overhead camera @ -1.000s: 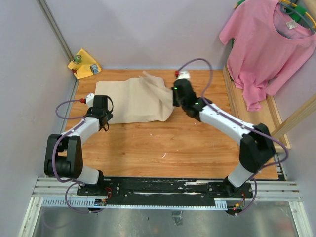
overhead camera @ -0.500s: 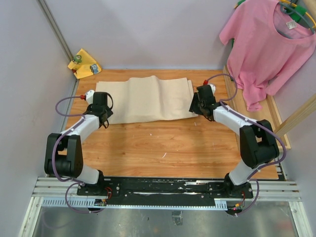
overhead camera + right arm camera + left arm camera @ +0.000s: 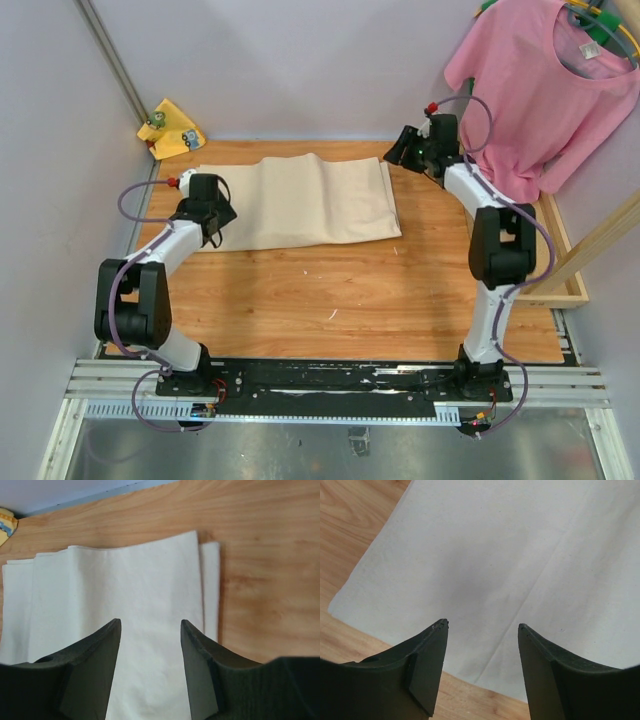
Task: Open and lay out the surgical kit
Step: Open the surgical kit at the center of the board.
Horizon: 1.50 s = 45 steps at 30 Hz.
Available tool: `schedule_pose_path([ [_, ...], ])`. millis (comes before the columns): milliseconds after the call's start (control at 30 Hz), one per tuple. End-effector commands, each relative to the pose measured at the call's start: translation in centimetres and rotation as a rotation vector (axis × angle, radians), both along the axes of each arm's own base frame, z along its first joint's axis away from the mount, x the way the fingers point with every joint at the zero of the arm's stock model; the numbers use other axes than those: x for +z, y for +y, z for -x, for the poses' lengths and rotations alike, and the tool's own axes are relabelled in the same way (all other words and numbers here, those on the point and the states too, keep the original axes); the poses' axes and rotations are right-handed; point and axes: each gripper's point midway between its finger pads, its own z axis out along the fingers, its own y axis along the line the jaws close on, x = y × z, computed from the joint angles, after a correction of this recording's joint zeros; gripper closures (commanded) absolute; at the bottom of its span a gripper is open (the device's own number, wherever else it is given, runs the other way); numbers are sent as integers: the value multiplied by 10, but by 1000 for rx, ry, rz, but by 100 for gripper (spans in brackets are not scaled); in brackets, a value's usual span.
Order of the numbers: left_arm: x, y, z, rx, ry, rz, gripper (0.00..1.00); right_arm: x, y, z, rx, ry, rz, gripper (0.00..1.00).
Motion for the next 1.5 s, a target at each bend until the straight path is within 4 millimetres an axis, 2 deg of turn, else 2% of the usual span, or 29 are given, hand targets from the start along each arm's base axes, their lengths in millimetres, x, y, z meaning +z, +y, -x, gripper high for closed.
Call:
schedule_pose_path([
  [0, 9, -7, -15, -55, -18, 6, 36, -9, 32, -40, 181, -19, -73, 47],
  [200, 15, -11, -21, -85, -24, 12, 35, -45, 36, -86, 168, -31, -64, 47],
  [433, 29, -16, -25, -105, -61, 31, 28, -70, 29, -110, 101, -59, -6, 49],
  [567, 36, -16, -25, -101, -77, 34, 28, -88, 31, -112, 107, -26, 6, 52],
  [1033, 37, -15, -23, -101, -81, 28, 28, -123, 36, -114, 118, 26, -17, 59],
  [1233, 36, -15, -25, -98, -83, 29, 28, -123, 47, -111, 165, 8, -54, 66],
  [1467, 35, -14, -25, -95, -81, 23, 28, -110, 58, -108, 204, -40, -74, 71],
])
